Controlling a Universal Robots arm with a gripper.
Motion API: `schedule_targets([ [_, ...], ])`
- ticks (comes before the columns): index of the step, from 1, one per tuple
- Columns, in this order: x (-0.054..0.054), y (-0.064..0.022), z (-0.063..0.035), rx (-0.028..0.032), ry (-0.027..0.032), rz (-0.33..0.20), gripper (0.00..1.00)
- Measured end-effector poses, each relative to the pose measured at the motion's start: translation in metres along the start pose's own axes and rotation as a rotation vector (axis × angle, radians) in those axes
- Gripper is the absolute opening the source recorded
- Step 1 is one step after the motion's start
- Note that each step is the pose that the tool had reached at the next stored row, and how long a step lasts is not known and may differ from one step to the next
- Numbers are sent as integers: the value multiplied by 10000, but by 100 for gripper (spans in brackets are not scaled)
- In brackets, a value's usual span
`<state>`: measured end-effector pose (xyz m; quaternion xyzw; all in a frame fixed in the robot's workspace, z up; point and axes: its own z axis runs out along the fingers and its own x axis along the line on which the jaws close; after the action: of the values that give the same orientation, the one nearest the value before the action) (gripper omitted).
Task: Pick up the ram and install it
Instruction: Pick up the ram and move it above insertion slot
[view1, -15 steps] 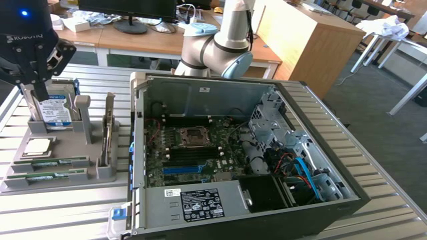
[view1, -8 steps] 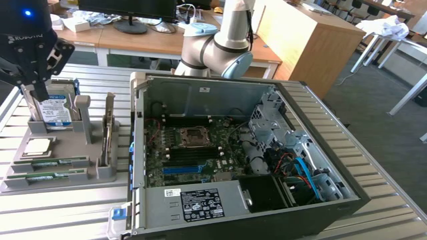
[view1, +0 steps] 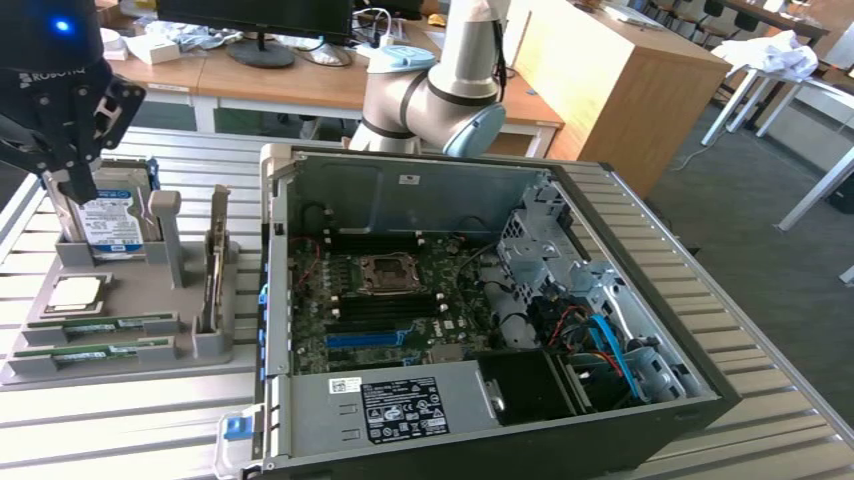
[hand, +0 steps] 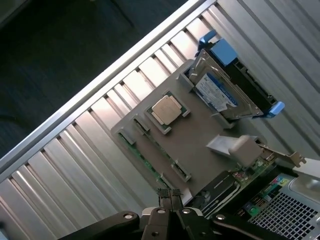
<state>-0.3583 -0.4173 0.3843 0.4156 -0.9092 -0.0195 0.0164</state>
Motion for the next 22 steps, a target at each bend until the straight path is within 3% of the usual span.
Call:
schedule_targets([
  [22, 0, 0, 5, 27, 130, -2514, 10],
])
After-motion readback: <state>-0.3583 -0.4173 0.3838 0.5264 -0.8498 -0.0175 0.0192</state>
